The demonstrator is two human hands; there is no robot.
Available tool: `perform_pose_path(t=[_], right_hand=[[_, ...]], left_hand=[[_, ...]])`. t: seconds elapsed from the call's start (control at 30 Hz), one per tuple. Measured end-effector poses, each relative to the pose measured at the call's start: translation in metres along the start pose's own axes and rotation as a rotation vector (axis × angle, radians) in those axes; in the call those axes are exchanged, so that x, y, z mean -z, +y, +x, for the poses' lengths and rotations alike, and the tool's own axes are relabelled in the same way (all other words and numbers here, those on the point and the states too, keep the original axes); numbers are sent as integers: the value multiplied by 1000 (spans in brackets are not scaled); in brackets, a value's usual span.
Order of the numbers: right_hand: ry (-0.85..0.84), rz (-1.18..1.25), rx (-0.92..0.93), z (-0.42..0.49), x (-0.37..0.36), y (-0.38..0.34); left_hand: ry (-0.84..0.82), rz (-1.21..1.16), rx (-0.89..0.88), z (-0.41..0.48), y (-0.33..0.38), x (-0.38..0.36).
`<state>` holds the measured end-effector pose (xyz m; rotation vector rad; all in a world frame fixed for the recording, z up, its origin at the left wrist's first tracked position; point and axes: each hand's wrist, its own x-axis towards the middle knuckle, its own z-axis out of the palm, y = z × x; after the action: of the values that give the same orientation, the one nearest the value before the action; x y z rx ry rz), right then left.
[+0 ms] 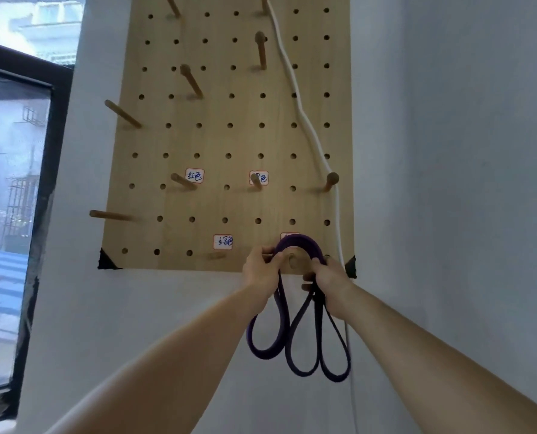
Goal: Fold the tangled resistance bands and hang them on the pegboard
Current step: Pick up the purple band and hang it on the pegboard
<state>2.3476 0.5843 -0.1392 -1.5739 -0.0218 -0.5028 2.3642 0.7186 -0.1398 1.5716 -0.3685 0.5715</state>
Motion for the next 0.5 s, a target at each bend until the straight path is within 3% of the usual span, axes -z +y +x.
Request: perform_pose_path(t=[0.23, 0.4, 0.5], right_hand=[[-19, -76, 45, 21, -8, 25], [-96, -539, 142, 11, -1, 49], [-49, -533, 130, 1, 6, 47]], left_hand=[[-2, 61, 9, 12, -31, -4], [-62, 201, 55, 1, -49, 9], [-109, 224, 69, -4, -50, 22]])
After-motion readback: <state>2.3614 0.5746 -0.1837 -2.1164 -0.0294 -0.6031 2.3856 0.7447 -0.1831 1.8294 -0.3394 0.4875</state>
